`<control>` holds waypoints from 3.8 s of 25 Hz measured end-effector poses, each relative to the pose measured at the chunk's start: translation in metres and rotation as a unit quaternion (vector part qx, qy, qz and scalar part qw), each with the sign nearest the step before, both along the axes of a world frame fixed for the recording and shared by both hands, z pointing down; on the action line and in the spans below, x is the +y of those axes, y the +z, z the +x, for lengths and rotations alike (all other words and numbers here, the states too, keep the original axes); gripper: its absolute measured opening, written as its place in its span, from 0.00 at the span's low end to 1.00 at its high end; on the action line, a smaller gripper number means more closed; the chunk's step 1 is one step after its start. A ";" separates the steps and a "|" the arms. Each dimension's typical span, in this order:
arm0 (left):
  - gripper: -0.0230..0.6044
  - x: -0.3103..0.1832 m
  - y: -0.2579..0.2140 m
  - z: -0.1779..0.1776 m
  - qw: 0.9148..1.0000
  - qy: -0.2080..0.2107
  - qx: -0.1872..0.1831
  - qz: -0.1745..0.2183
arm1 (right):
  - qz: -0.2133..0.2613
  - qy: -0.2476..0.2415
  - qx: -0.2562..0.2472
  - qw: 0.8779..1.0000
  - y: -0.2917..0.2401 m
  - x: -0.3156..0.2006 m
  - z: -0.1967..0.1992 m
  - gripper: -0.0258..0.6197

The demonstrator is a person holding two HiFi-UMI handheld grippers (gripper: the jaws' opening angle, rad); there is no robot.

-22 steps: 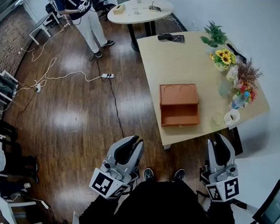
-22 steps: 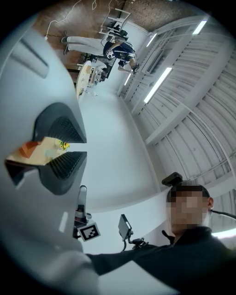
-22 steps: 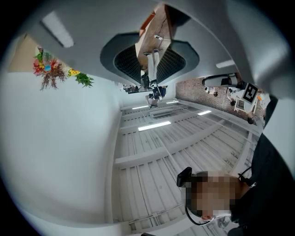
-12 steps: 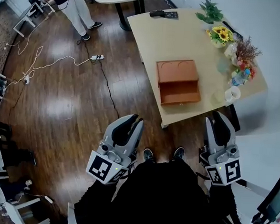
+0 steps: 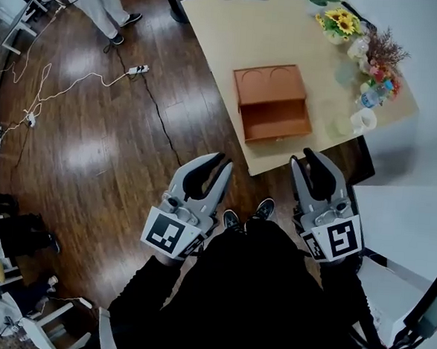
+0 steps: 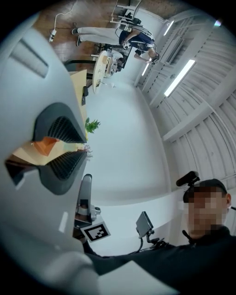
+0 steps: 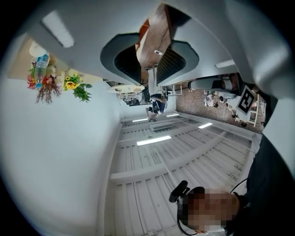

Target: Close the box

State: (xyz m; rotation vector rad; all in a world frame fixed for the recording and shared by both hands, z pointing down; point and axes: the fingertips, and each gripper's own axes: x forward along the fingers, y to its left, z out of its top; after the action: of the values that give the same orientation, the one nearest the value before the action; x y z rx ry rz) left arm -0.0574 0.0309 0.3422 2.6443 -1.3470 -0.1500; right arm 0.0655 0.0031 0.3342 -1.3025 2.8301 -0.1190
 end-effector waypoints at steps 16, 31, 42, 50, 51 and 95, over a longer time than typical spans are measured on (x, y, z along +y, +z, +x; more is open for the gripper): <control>0.10 -0.063 0.052 -0.027 0.994 0.012 -0.027 -0.106 | -0.237 0.129 0.184 0.945 0.309 -0.088 0.024 0.26; 0.10 -0.098 0.087 -0.044 0.988 0.052 -0.007 -0.144 | -0.279 0.152 0.224 0.921 0.345 -0.101 0.021 0.23; 0.10 -0.107 0.096 -0.052 0.987 0.038 0.000 -0.159 | -0.268 0.146 0.248 0.919 0.341 -0.128 0.012 0.15; 0.10 -0.114 0.103 -0.061 0.985 0.030 0.007 -0.171 | -0.271 0.153 0.250 0.917 0.340 -0.164 0.003 0.15; 0.10 -0.114 0.104 -0.063 0.985 0.028 0.008 -0.172 | -0.272 0.154 0.249 0.917 0.340 -0.167 0.002 0.15; 0.10 -0.079 0.027 0.040 0.998 -0.004 -0.007 -0.059 | -0.053 0.119 0.060 0.990 0.055 -0.109 0.068 0.17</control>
State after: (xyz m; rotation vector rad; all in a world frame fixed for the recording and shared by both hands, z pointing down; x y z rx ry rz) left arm -0.0176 -0.0479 0.3687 2.5471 -1.3276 -0.0524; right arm 0.1333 -0.1060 0.3890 -1.7128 2.7692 -0.1928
